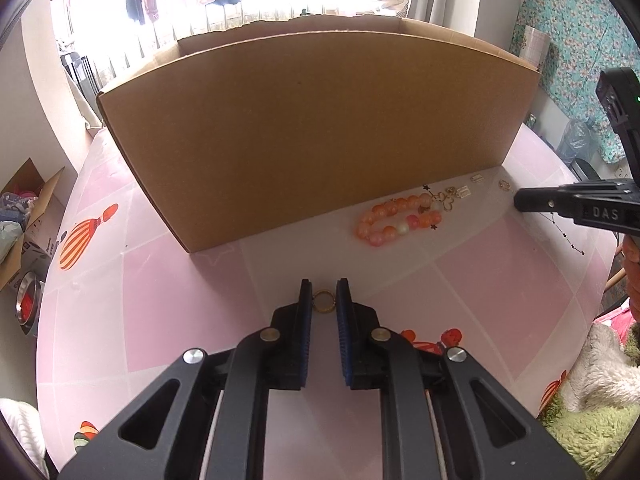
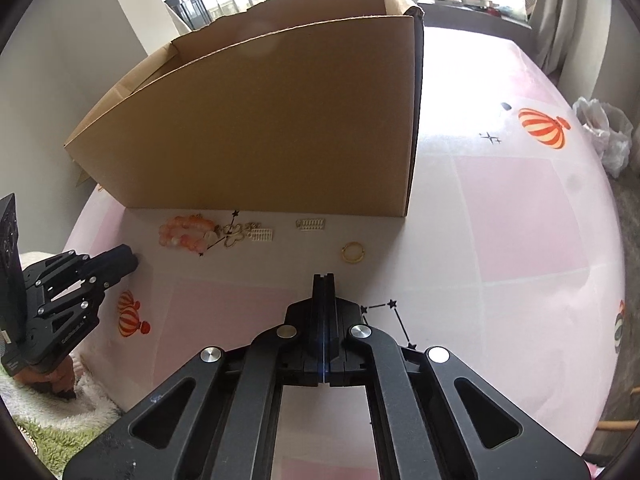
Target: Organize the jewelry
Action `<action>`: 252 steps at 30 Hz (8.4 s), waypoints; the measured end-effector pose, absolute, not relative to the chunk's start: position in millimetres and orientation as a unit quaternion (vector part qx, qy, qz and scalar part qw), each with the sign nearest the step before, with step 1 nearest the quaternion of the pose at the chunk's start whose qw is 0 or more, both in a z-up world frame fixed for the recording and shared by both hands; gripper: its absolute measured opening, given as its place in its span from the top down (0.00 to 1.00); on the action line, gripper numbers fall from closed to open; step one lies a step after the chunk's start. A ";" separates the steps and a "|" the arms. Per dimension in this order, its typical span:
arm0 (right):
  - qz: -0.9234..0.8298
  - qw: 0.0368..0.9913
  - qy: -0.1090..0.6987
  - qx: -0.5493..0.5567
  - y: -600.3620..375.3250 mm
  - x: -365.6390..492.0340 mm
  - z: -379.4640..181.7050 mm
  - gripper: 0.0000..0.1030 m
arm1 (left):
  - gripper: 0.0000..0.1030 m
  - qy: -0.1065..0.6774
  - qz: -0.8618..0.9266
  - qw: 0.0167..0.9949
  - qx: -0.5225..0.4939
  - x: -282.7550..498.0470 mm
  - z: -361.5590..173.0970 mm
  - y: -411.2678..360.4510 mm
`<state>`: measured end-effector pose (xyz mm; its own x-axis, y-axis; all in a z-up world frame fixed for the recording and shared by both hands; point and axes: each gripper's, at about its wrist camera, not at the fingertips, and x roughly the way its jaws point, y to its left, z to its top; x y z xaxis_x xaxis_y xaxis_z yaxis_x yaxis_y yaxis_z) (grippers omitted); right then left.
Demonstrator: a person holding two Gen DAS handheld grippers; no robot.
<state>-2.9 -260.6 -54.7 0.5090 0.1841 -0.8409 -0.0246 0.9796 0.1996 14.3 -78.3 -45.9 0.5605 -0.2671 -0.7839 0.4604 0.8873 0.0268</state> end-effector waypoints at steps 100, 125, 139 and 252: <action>0.196 0.862 0.447 0.133 -298.3 130.8 94.8 0.79 | 0.75 0.521 -0.269 0.804 -0.096 204.6 84.1 -83.5; 0.154 0.859 0.449 0.193 -274.3 -52.1 -22.7 0.73 | 0.58 0.401 -0.276 0.873 0.030 -13.2 -3.4 -86.3; 0.168 0.842 0.465 0.214 -280.8 -33.4 -46.6 0.73 | 0.77 0.385 -0.319 0.838 0.220 22.5 -29.9 -141.7; 0.139 0.880 0.448 -0.078 -175.1 -18.4 -32.0 0.88 | 0.97 0.403 -0.256 0.878 0.038 14.6 -35.3 -72.7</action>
